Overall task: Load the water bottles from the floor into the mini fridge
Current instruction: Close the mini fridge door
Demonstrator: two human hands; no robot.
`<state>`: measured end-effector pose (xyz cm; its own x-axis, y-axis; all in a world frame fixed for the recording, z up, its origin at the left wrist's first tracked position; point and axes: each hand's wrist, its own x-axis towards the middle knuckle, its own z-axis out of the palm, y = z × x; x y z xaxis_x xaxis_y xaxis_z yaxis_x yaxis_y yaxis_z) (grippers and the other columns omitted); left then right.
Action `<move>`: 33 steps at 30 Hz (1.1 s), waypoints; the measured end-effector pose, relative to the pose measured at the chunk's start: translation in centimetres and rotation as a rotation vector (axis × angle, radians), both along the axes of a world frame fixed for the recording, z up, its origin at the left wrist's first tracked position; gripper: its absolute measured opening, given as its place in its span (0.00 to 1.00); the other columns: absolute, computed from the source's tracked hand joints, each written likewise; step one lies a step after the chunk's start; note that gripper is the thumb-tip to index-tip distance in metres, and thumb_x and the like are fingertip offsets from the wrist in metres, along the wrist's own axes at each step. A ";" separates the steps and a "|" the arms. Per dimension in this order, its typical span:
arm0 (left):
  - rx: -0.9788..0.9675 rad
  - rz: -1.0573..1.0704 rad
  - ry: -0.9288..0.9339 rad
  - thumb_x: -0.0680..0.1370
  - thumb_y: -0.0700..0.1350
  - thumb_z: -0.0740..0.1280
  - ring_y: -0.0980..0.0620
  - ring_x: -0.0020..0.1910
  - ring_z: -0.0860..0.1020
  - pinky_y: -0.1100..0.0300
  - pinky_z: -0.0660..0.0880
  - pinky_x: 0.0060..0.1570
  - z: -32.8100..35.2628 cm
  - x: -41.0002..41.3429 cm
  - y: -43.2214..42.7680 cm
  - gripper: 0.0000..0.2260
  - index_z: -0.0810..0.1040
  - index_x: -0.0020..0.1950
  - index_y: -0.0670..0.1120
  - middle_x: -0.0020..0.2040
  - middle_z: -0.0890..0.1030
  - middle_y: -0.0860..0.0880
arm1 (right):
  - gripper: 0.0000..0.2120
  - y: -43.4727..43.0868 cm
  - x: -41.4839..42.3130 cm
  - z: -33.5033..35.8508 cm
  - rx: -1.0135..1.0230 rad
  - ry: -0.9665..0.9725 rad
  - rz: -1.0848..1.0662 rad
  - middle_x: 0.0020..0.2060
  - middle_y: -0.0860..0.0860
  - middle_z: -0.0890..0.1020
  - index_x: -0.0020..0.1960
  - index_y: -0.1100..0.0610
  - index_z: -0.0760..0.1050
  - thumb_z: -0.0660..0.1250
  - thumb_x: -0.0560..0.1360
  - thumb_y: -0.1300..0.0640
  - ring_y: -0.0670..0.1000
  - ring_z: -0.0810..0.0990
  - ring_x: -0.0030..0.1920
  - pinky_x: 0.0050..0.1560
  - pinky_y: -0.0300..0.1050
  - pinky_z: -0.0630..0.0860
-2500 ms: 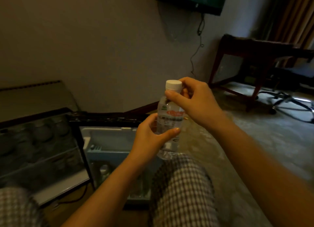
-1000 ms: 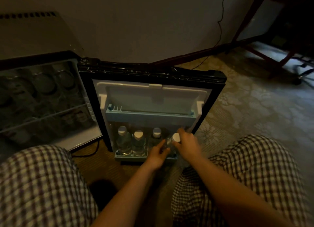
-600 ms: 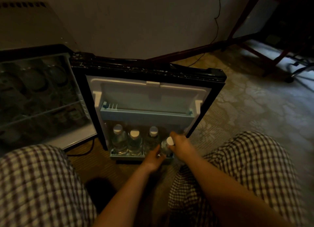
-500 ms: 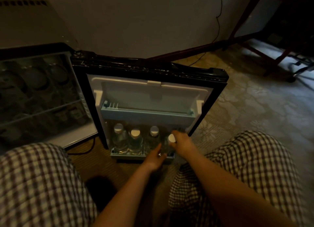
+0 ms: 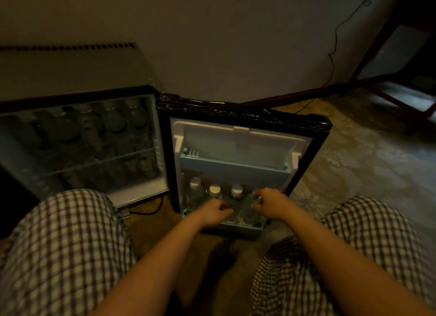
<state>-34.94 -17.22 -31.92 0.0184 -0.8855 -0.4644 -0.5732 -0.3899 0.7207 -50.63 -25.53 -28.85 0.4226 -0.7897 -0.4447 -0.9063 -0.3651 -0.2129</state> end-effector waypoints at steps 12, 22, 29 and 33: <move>-0.128 -0.090 -0.284 0.80 0.47 0.59 0.50 0.50 0.74 0.56 0.71 0.52 16.3 5.5 5.2 0.16 0.75 0.62 0.40 0.59 0.77 0.41 | 0.17 3.9 3.1 16.1 0.016 -0.183 0.326 0.60 0.55 0.79 0.63 0.59 0.74 0.61 0.78 0.52 0.54 0.79 0.56 0.58 0.46 0.74; -0.319 -0.048 -0.438 0.79 0.49 0.60 0.47 0.56 0.76 0.54 0.72 0.57 26.9 9.2 6.2 0.15 0.76 0.62 0.43 0.58 0.78 0.44 | 0.14 2.5 6.9 25.2 0.039 -0.392 0.377 0.50 0.51 0.81 0.62 0.56 0.73 0.60 0.79 0.52 0.46 0.81 0.45 0.40 0.35 0.77; -0.357 0.030 -0.392 0.80 0.46 0.58 0.48 0.56 0.76 0.54 0.72 0.60 26.8 14.6 0.1 0.15 0.75 0.62 0.41 0.58 0.78 0.44 | 0.15 -3.5 11.3 24.0 -0.020 -0.499 0.348 0.55 0.51 0.79 0.62 0.56 0.74 0.60 0.79 0.52 0.52 0.79 0.54 0.60 0.50 0.75; -0.350 0.041 -0.327 0.81 0.44 0.56 0.47 0.51 0.76 0.52 0.73 0.57 24.9 16.1 -6.0 0.15 0.75 0.59 0.38 0.55 0.79 0.40 | 0.15 -8.7 13.5 21.9 -0.068 -0.539 0.268 0.60 0.53 0.78 0.62 0.56 0.75 0.61 0.79 0.51 0.52 0.75 0.61 0.63 0.49 0.71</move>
<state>-18.81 -23.22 -6.99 0.1521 -0.9831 -0.1021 -0.7806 -0.1829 0.5977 -37.10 -34.18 -6.97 0.7628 -0.6434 -0.0648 -0.5515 -0.5950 -0.5847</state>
